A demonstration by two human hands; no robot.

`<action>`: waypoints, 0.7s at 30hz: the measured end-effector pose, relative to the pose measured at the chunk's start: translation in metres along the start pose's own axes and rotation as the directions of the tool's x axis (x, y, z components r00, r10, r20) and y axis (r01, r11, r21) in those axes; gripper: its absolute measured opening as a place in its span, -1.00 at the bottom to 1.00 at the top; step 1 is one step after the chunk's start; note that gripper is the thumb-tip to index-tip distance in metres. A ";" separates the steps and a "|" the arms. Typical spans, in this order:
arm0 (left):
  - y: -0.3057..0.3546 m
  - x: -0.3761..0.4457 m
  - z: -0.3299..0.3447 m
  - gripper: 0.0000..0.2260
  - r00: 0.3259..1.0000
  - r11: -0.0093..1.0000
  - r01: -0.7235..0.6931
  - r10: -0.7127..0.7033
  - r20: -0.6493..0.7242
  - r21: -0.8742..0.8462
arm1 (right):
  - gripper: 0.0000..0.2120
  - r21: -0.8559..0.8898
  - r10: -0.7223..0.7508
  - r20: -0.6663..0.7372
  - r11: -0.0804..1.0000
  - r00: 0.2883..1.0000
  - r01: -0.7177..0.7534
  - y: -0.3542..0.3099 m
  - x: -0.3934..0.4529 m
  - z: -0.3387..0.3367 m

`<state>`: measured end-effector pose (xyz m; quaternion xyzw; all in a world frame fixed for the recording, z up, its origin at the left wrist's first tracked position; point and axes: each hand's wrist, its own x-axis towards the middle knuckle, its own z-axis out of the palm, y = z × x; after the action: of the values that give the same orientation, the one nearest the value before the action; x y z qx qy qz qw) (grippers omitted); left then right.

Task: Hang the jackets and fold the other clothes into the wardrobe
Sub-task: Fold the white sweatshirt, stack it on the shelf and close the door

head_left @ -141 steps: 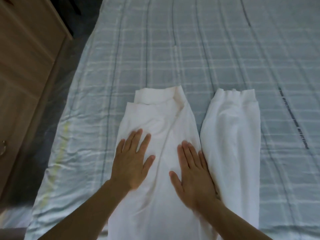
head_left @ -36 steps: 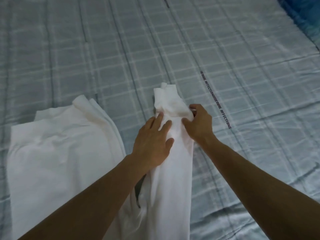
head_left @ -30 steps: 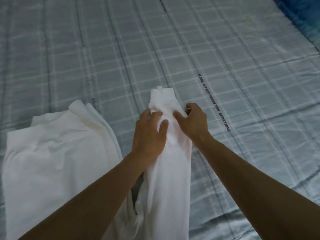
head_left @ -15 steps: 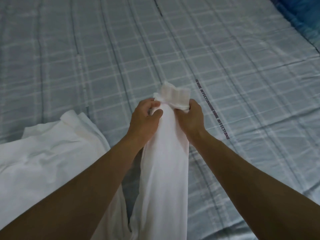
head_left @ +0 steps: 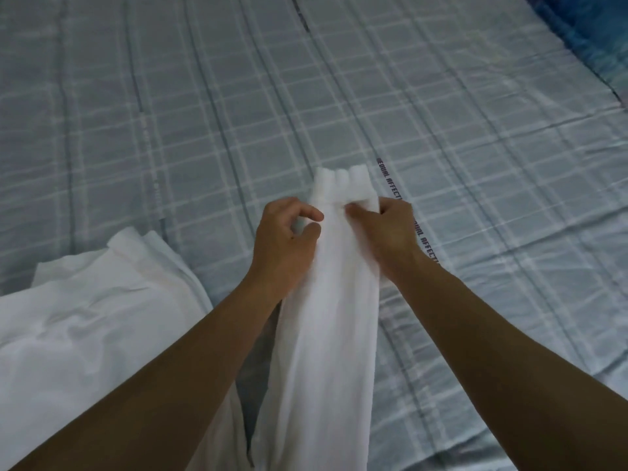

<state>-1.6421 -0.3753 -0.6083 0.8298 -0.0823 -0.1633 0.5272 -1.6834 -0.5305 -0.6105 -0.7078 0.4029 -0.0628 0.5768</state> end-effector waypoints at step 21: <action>0.037 -0.039 0.065 -0.68 0.951 0.994 0.071 -0.045 0.306 -0.077 | -0.89 -0.009 -0.307 0.083 0.951 0.948 0.309 0.018 -0.022 -0.039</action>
<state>-1.7010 -0.4342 -0.5935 0.7731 -0.1306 -0.3076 0.5392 -1.7288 -0.5462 -0.6045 -0.7703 0.2647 -0.1188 0.5679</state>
